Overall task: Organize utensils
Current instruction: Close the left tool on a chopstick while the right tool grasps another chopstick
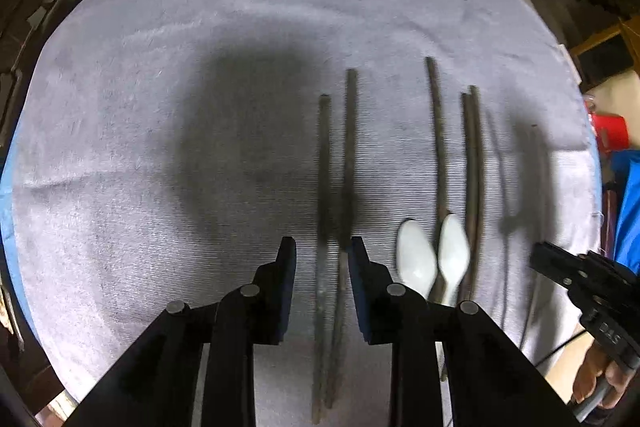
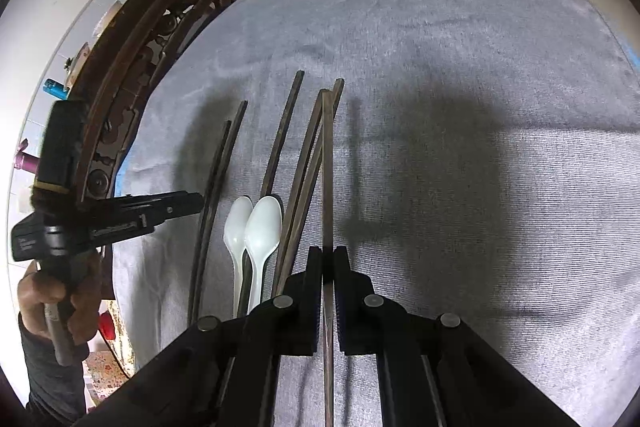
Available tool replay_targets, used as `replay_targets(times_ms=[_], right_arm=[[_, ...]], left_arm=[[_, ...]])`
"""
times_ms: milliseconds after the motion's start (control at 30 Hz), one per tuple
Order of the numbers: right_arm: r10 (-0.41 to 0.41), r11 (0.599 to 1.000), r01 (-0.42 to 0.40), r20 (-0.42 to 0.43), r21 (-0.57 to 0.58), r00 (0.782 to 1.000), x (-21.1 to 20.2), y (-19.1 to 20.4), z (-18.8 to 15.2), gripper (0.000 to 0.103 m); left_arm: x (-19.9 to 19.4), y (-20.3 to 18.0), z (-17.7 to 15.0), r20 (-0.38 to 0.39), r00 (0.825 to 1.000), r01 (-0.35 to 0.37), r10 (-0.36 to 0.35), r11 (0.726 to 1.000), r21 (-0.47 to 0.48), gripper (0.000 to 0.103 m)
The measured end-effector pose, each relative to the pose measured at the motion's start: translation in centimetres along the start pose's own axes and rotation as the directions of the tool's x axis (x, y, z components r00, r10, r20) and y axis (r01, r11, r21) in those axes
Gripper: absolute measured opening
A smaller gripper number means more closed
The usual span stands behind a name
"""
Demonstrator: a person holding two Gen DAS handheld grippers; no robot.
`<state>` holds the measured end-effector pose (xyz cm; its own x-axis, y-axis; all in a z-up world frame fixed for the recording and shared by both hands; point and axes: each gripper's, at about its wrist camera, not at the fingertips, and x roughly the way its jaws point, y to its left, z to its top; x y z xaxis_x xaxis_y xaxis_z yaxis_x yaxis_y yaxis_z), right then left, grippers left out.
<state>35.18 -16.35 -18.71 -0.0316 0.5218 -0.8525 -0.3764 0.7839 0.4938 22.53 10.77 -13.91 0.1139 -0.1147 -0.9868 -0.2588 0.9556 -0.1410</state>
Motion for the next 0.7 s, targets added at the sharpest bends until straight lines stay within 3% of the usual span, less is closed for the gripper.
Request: replay_targets(times_ms=[167, 400, 467, 700], right_arm=[[-0.002, 1.0, 0.002, -0.012, -0.007, 1.0, 0.4, 0.1, 0.2, 0.006], [-0.019, 1.0, 0.018, -0.039, -0.015, 0.999, 1.5, 0.8, 0.5, 0.006], [-0.026, 1.0, 0.025, -0.048, -0.017, 0.999, 1.7, 0.9, 0.6, 0.006], [-0.062, 0.998, 0.06, -0.083, -0.036, 0.995, 1.9, 2.0, 0.8, 0.006]], left_arm=[[1.8, 0.9, 0.2, -0.011, 1.0, -0.011, 0.011, 1.0, -0.007, 0.027], [3.9, 1.1, 0.9, -0.007, 0.998, -0.064, 0.064, 0.998, 0.018, 0.006], [4.1, 0.8, 1.1, -0.013, 0.997, -0.079, 0.08, 0.996, 0.042, 0.005], [5.2, 1.5, 0.2, -0.055, 0.998, -0.036, 0.038, 0.998, 0.043, 0.005]])
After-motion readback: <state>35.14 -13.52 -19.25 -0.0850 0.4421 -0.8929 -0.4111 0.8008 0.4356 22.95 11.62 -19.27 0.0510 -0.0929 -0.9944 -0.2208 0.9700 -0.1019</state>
